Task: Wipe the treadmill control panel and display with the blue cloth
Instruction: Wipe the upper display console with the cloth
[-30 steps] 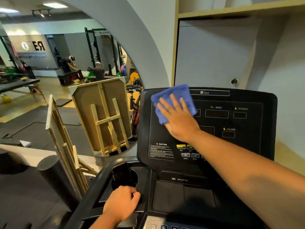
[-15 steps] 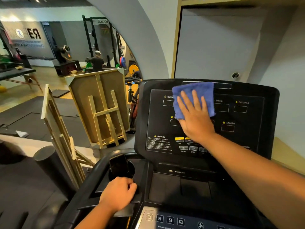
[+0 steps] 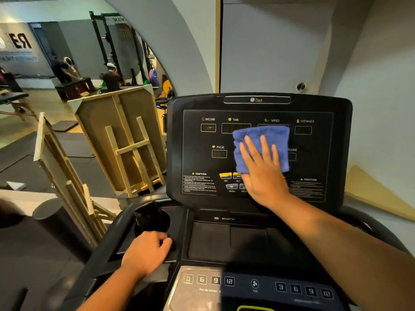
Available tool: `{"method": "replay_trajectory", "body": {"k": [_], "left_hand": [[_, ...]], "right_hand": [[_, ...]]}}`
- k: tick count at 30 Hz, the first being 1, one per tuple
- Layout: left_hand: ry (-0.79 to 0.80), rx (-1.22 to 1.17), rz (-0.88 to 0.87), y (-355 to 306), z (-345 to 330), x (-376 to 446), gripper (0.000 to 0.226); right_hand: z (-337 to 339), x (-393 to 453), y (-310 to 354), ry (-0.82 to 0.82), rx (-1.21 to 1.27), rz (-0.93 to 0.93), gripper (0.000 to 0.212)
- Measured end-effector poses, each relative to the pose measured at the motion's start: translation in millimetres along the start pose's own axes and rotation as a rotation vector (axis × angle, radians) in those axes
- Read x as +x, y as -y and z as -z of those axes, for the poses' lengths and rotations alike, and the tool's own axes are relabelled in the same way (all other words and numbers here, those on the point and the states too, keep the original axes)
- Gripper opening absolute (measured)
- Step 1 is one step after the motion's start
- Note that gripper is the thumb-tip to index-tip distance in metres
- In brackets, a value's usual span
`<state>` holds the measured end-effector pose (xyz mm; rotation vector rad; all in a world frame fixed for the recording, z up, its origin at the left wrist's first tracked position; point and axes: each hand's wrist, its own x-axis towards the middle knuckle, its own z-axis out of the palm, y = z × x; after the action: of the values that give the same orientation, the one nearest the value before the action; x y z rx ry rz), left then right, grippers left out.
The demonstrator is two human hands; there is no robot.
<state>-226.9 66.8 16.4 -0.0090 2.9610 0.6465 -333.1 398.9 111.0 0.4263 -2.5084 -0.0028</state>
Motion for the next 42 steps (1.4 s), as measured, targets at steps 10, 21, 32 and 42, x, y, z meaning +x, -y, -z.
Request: {"method": "replay_trajectory", "body": {"k": [10,21,32,42], "left_hand": [[-0.004,0.037,0.007,-1.4,-0.3,-2.5,0.039],[0.045,0.025,0.016,1.7,0.2,-1.0,0.041],[0.043,0.025,0.018,3.8,-2.3,-1.4,0.043],[0.033,0.038,0.009,3.1,-1.7,-2.0,0.041]], "right_hand": [[-29.8,-72.6,-1.4,0.232,0.0,0.529,0.057],[-13.8,-76.4,-34.4,0.303,-0.067,0.596,0.058],[-30.4,-50.5,23.1,0.27,0.051,0.612,0.056],[-2.9,-112.2,-80.8,0.334,0.034,0.469,0.057]]}}
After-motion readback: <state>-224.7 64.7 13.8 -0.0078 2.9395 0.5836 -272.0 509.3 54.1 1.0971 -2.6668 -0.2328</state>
